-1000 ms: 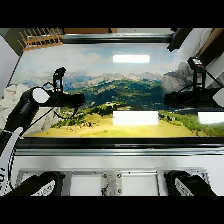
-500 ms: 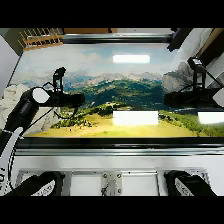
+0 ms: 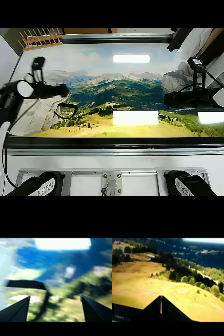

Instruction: Fold the clothes and pants, and hang the long-sleeved shirts on hangers.

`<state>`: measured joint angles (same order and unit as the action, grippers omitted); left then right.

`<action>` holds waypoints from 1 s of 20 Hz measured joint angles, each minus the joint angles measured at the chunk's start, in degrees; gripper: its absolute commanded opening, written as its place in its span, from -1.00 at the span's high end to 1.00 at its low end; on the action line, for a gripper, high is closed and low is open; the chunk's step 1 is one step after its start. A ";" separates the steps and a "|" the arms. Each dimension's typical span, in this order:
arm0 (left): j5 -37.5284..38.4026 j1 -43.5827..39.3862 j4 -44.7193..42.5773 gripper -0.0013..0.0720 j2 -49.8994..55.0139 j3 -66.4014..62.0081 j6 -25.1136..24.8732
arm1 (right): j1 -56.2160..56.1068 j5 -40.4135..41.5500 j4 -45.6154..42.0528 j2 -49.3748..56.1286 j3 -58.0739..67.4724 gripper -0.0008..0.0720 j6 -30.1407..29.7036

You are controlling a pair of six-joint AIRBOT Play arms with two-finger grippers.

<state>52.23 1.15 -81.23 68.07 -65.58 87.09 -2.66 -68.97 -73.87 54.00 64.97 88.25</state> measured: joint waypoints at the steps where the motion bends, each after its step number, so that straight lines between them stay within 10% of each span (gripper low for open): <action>1: 0.04 3.30 -2.80 -0.95 0.90 -1.38 -0.02 | 0.00 0.00 0.00 0.00 0.00 0.93 0.00; 12: -0.74 19.06 -8.85 -0.95 21.77 -2.23 -0.15 | 0.00 0.00 0.00 0.00 0.00 0.93 0.02; 13: -0.79 18.73 -8.85 -0.84 23.30 -2.25 -0.13 | 0.00 -0.02 0.00 0.00 0.00 0.93 0.00; 15: -0.24 17.57 -8.79 0.27 25.29 -2.84 0.04 | 0.00 0.00 0.00 0.00 0.00 0.93 0.02; 17: 1.46 15.89 -8.63 0.91 26.36 -4.50 0.46 | 0.00 -0.02 0.00 0.00 0.00 0.93 0.00; 20: 4.22 11.98 -8.39 0.91 25.66 -9.53 0.92 | 0.00 0.00 0.00 0.00 0.00 0.93 0.02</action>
<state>56.45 13.13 -89.62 93.73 -75.11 88.01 -2.66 -68.97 -73.87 54.00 64.97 88.27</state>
